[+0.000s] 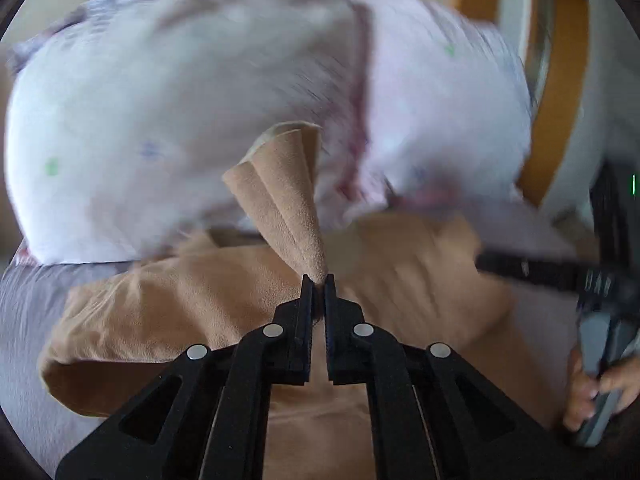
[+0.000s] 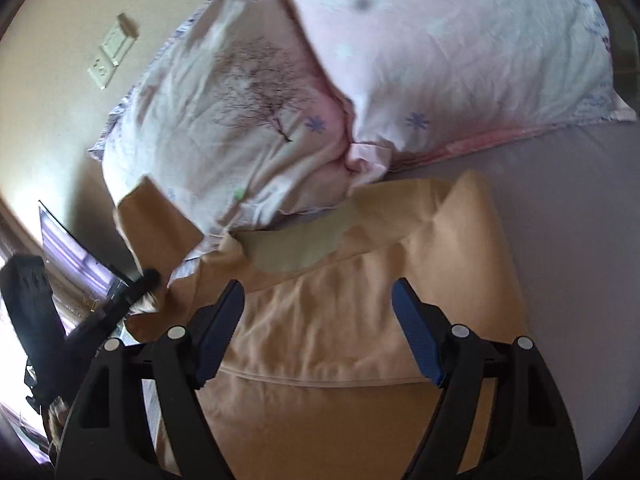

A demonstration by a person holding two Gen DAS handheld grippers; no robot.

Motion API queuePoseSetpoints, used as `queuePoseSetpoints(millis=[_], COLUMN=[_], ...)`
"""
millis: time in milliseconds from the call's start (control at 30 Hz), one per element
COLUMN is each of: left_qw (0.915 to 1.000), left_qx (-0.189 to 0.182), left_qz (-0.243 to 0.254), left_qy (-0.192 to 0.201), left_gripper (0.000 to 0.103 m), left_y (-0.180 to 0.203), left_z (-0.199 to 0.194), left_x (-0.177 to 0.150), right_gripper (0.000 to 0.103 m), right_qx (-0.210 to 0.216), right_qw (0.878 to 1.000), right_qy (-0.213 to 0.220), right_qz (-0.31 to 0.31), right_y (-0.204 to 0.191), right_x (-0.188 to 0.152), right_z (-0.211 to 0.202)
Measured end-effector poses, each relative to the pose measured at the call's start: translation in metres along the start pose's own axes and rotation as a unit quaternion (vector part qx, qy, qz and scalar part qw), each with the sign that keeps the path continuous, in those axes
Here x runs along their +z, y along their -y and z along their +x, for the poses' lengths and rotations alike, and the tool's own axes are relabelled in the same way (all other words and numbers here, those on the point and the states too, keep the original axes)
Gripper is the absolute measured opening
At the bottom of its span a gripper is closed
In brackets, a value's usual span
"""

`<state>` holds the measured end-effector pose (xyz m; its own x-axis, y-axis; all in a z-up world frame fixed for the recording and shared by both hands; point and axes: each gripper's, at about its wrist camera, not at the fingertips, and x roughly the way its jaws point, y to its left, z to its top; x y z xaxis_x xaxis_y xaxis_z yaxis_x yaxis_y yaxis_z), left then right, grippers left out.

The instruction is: Fold small clothes

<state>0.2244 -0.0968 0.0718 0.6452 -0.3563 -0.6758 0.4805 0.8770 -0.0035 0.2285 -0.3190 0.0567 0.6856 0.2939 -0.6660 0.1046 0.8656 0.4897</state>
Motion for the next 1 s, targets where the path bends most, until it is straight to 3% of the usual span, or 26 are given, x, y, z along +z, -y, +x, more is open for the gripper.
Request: queuePoseSetpoints(millis=[67,100,133,200,233,267,333,400,467,600,633,700,733,800,867,933,1000], left_qw=[0.9947,0.9911,0.9886,0.9890,0.9904,0.9920,0.9936,0.9923,0.9893,0.9844,0.9838,0.9833,0.9833,0.9836,0.9836,0.9842,0.9851], left_qx=[0.016,0.034,0.044,0.023,0.013,0.013,0.039,0.085,0.128,0.147,0.148,0.144,0.141,0.134,0.133,0.130,0.130], left_qz=[0.092,0.121,0.140,0.146,0.137,0.122,0.085,0.040,-0.015,-0.085,-0.094,-0.108,-0.113,-0.118,-0.119,-0.117,-0.111], left_qy=[-0.042,-0.043,-0.033,-0.002,0.012,0.030,0.064,0.081,0.069,0.044,0.039,0.030,0.027,0.025,0.026,0.025,0.021], left_gripper=[0.005,0.005,0.008,0.015,0.026,0.047,0.065,0.065,0.065,0.065,0.065,0.065,0.065,0.065,0.065,0.065,0.065], left_y=[0.053,0.066,0.072,0.067,0.060,0.047,0.015,-0.024,-0.063,-0.109,-0.116,-0.124,-0.129,-0.134,-0.134,-0.132,-0.130], left_z=[0.027,0.027,0.020,-0.011,-0.026,-0.042,-0.067,-0.082,-0.088,-0.091,-0.090,-0.087,-0.085,-0.076,-0.075,-0.074,-0.072], left_x=[-0.024,-0.034,-0.041,-0.050,-0.050,-0.049,-0.047,-0.047,-0.049,-0.063,-0.064,-0.070,-0.071,-0.071,-0.071,-0.072,-0.073], right_gripper=[0.075,0.074,0.074,0.073,0.066,0.057,0.045,0.039,0.037,0.035,0.034,0.005,0.004,0.004,0.003,0.003,0.004], right_qx=[-0.017,-0.018,-0.018,-0.016,-0.008,-0.001,0.001,-0.018,-0.062,-0.085,-0.093,-0.089,-0.081,-0.077,-0.101,-0.147,-0.203], right_qw=[1.000,0.999,0.999,1.000,1.000,1.000,0.998,0.996,0.993,0.986,0.986,0.983,0.983,0.983,0.985,0.982,0.972], right_qy=[-0.007,-0.007,-0.006,-0.006,-0.012,-0.023,-0.055,-0.077,-0.094,-0.134,-0.122,-0.132,-0.130,-0.107,-0.045,0.021,0.043], right_qz=[0.020,0.026,0.026,0.016,0.008,0.001,-0.018,-0.038,-0.044,-0.045,-0.061,-0.092,-0.102,-0.125,-0.135,-0.117,-0.106], right_y=[0.018,0.024,0.027,0.026,0.023,0.019,0.006,-0.006,-0.012,-0.009,-0.013,-0.022,-0.025,-0.033,-0.038,-0.028,-0.016], right_x=[0.000,0.001,0.001,0.004,0.006,0.007,0.009,0.006,0.002,-0.012,-0.016,-0.024,-0.026,-0.027,-0.016,-0.002,0.007], right_z=[-0.001,-0.004,-0.007,-0.010,-0.008,-0.005,0.011,0.027,0.044,0.070,0.070,0.072,0.070,0.060,0.036,0.010,0.004])
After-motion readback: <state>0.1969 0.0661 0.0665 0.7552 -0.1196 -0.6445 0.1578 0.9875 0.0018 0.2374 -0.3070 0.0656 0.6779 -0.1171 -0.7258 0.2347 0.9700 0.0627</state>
